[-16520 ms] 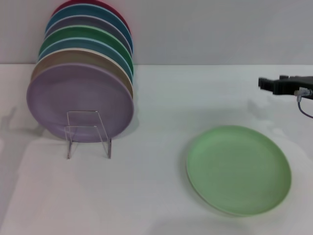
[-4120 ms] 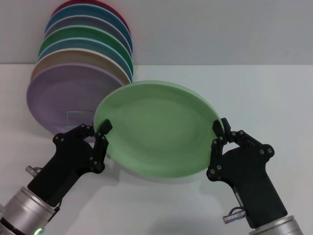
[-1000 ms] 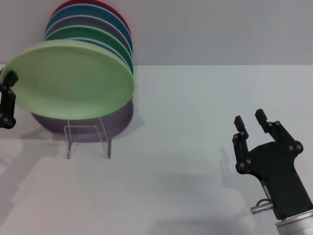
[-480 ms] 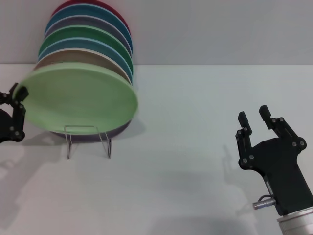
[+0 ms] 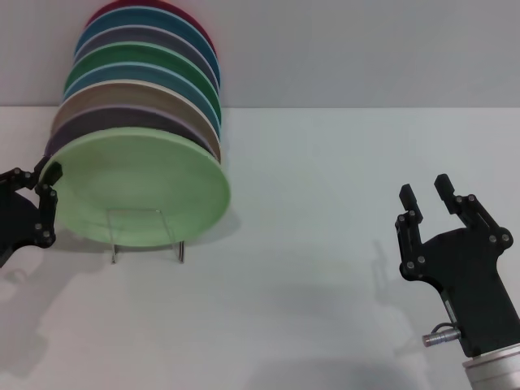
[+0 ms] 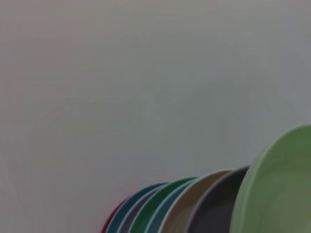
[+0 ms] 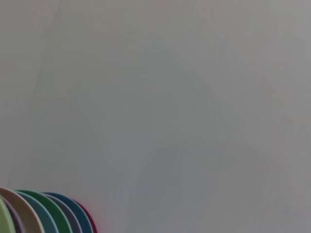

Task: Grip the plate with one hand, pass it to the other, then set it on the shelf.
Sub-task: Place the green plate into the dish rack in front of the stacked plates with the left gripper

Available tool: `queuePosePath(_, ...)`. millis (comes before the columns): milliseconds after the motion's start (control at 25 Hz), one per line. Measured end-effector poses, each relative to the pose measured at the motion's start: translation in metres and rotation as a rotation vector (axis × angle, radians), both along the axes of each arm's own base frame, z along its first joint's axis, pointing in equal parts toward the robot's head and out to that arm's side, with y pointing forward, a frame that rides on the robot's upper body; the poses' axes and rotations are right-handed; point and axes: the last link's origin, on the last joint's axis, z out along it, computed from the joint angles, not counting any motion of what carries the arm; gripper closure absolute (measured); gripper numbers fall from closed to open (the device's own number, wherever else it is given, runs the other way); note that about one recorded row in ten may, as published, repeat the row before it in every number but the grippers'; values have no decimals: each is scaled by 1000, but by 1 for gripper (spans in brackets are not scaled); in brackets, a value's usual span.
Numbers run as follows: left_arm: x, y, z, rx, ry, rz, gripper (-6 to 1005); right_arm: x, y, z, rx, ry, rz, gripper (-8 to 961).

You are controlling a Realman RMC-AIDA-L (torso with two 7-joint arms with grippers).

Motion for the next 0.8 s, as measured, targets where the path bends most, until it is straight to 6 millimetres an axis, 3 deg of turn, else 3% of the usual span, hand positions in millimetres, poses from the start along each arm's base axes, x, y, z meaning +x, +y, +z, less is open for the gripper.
queuePosePath(440, -2, 0, -14, 10, 39, 44, 812, -1, 0, 0, -2, 3, 3, 602)
queuePosePath(800, -4, 1, -7, 76, 3, 75, 800, -3, 1, -1, -5, 4, 9, 604)
